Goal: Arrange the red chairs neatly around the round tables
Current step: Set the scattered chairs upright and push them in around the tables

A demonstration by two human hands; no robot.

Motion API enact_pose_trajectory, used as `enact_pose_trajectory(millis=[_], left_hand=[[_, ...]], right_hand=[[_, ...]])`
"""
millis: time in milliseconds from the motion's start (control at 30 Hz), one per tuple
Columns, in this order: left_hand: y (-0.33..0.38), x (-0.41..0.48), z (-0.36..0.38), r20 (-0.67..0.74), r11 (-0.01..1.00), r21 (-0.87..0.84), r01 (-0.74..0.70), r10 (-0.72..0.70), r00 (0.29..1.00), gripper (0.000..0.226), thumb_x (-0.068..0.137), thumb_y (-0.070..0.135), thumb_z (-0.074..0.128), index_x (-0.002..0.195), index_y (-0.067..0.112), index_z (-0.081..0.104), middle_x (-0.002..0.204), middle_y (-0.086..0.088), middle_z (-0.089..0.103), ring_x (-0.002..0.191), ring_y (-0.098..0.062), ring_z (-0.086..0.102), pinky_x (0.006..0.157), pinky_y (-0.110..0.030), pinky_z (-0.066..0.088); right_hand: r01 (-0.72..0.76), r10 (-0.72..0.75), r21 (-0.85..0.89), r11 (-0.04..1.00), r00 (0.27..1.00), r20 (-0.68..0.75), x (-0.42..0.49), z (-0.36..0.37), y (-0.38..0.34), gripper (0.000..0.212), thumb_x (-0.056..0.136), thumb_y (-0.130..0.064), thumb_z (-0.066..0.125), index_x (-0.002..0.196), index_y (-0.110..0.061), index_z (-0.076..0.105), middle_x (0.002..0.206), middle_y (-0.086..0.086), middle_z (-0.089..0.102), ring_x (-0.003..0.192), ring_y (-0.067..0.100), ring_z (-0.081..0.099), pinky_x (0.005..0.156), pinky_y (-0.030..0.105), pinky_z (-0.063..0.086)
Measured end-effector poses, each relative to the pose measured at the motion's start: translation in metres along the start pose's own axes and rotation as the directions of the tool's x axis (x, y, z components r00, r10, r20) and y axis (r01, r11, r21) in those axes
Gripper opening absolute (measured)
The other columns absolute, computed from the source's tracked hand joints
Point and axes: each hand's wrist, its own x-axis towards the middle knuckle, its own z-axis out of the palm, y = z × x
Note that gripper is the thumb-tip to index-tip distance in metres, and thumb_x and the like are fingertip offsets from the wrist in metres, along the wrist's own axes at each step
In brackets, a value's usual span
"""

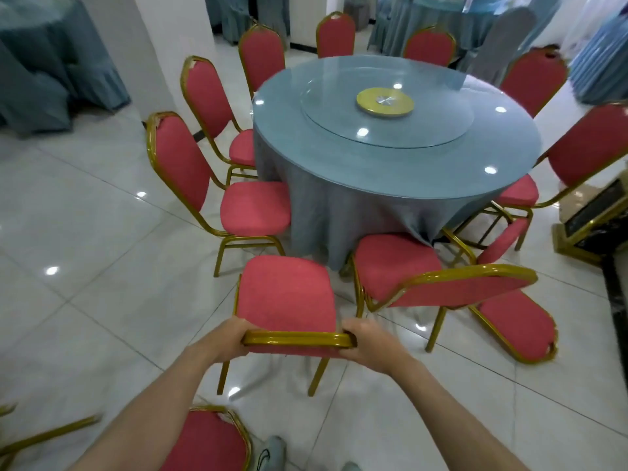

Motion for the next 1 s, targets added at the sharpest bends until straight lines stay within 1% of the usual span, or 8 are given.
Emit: enact_pose_trajectory(millis=[267, 367, 467, 667, 733, 833, 933, 1000], left_hand=[[-0.089, -0.001, -0.011, -0.215, 0.988, -0.146, 0.057, -0.088, 0.973, 0.025, 0.074, 0.005, 0.079, 0.081, 0.028, 0.079, 0.073, 0.013, 0.071, 0.072, -0.003, 0.066, 0.069, -0.032, 0.055], [-0.116, -0.005, -0.024, -0.232, 0.983, -0.175, 0.058, -0.099, 0.968, 0.036, 0.071, 0.0, 0.08, 0.075, 0.036, 0.074, 0.07, 0.019, 0.067, 0.071, 0.002, 0.063, 0.066, -0.021, 0.047], [-0.139, -0.013, -0.035, -0.236, 0.976, -0.211, 0.055, -0.106, 0.966, 0.038, 0.071, -0.002, 0.082, 0.083, 0.033, 0.078, 0.069, 0.025, 0.064, 0.071, 0.009, 0.061, 0.065, -0.007, 0.041], [-0.176, -0.022, -0.04, -0.255, 0.964, -0.258, 0.059, -0.127, 0.959, 0.037, 0.075, -0.002, 0.082, 0.096, 0.028, 0.08, 0.085, 0.013, 0.073, 0.082, -0.003, 0.067, 0.077, -0.027, 0.058], [-0.171, -0.018, -0.048, -0.204, 0.96, -0.279, 0.03, -0.09, 0.975, 0.036, 0.077, 0.003, 0.083, 0.098, 0.031, 0.077, 0.09, 0.012, 0.072, 0.086, -0.005, 0.068, 0.079, -0.025, 0.057], [-0.154, -0.009, -0.069, 0.055, 0.946, -0.312, 0.088, -0.075, 0.996, 0.046, 0.077, 0.007, 0.084, 0.112, 0.034, 0.071, 0.106, 0.011, 0.07, 0.1, -0.01, 0.067, 0.091, -0.031, 0.058], [-0.127, -0.003, -0.098, 0.286, 0.908, -0.388, 0.158, -0.045, 0.957, 0.062, 0.077, 0.021, 0.088, 0.132, 0.034, 0.062, 0.128, 0.011, 0.062, 0.118, -0.012, 0.06, 0.099, -0.035, 0.057], [-0.107, -0.003, -0.115, 0.299, 0.886, -0.439, 0.152, -0.016, 0.954, 0.065, 0.076, 0.04, 0.089, 0.134, 0.041, 0.059, 0.133, 0.014, 0.061, 0.123, -0.01, 0.057, 0.099, -0.033, 0.054]], right_hand=[[0.03, -0.03, -0.004, 1.0, 0.998, -0.056, 0.064, 0.029, -0.055, 0.014, 0.093, -0.03, 0.072, 0.1, -0.026, 0.061, 0.101, -0.012, 0.05, 0.09, 0.003, 0.044, 0.076, 0.009, 0.035], [-0.034, 0.027, -0.053, 0.998, 0.991, -0.128, 0.074, 0.047, -0.061, 0.023, 0.094, -0.039, 0.068, 0.112, -0.027, 0.063, 0.108, -0.012, 0.049, 0.102, 0.005, 0.044, 0.084, 0.015, 0.038], [-0.08, 0.071, -0.142, 0.987, 0.995, -0.064, 0.093, 0.054, -0.082, 0.025, 0.102, -0.041, 0.055, 0.122, -0.027, 0.055, 0.11, -0.007, 0.059, 0.1, 0.016, 0.058, 0.075, 0.027, 0.04], [-0.06, 0.073, -0.191, 0.98, 0.996, 0.059, 0.131, 0.064, -0.112, 0.026, 0.105, -0.046, 0.048, 0.119, -0.024, 0.043, 0.104, -0.003, 0.064, 0.086, 0.021, 0.065, 0.073, 0.037, 0.054], [-0.086, 0.095, -0.201, 0.976, 0.995, 0.039, 0.13, 0.065, -0.106, 0.029, 0.104, -0.051, 0.045, 0.119, -0.026, 0.045, 0.105, -0.006, 0.063, 0.087, 0.018, 0.065, 0.074, 0.034, 0.055], [-0.136, 0.142, -0.196, 0.971, 0.99, 0.019, 0.129, 0.069, -0.1, 0.032, 0.101, -0.059, 0.046, 0.116, -0.031, 0.049, 0.104, -0.011, 0.062, 0.09, 0.014, 0.064, 0.079, 0.035, 0.056], [-0.229, 0.232, -0.037, 0.973, 0.97, 0.074, 0.129, 0.068, -0.095, 0.023, 0.094, -0.053, 0.062, 0.107, -0.037, 0.055, 0.098, -0.014, 0.063, 0.089, 0.008, 0.062, 0.082, 0.036, 0.057], [-0.254, 0.246, 0.046, 0.966, 0.96, 0.136, 0.128, 0.06, -0.089, 0.023, 0.09, -0.047, 0.07, 0.108, -0.036, 0.06, 0.101, -0.014, 0.064, 0.09, 0.007, 0.062, 0.083, 0.036, 0.057]])
